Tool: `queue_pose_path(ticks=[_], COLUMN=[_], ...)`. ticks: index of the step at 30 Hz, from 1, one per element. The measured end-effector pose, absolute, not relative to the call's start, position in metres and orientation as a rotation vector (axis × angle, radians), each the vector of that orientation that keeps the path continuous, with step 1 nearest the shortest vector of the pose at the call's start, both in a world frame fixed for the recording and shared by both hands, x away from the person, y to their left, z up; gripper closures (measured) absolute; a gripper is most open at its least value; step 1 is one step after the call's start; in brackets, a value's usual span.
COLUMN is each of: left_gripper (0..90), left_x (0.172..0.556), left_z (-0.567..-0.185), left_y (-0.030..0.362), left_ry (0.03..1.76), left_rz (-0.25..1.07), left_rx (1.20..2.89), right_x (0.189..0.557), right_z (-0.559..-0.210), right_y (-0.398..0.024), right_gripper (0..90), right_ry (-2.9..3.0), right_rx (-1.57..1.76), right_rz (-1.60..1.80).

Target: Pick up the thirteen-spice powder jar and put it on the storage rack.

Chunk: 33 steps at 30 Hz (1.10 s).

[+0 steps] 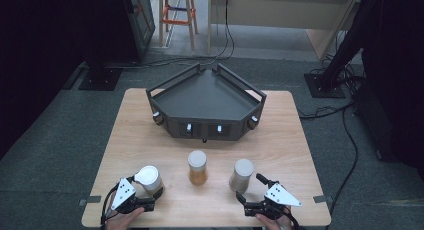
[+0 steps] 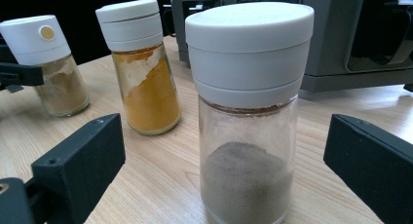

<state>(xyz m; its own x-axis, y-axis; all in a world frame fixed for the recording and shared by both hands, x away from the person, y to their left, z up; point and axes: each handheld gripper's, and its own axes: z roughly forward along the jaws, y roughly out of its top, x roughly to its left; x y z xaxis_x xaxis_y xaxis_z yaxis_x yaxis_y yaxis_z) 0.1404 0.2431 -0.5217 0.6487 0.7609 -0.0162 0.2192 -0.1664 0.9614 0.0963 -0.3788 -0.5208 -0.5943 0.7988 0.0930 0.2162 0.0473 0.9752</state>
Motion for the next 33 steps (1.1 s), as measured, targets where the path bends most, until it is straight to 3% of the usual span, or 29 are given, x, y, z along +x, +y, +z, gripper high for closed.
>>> queue_pose_path(ticks=[2, 5, 6, 11, 33], left_gripper=[14.4, 15.7, 22.7, 29.6, 30.4], left_x=[0.141, 0.142, 0.142, 0.146, 0.148], left_z=[-0.522, -0.522, -0.521, -0.521, -0.510], left_y=[0.244, 0.243, 0.244, 0.244, 0.244], left_ry=[0.791, 0.784, 0.781, 0.775, 0.785], left_rz=[0.577, 0.578, 0.577, 0.568, 0.550], left_rx=[1.706, 1.714, 1.715, 1.711, 1.712], right_x=[0.096, 0.097, 0.097, 0.096, 0.097], right_z=[-0.521, -0.521, -0.521, -0.521, -0.521], right_y=[-0.379, -0.379, -0.379, -0.379, -0.379], right_gripper=[1.4, 1.4, 1.4, 1.4, 1.4], right_ry=[1.847, 1.848, 1.848, 1.848, 1.847], right_rx=[1.017, 1.016, 1.016, 1.018, 1.017], right_rz=[1.578, 1.578, 1.578, 1.579, 1.587])
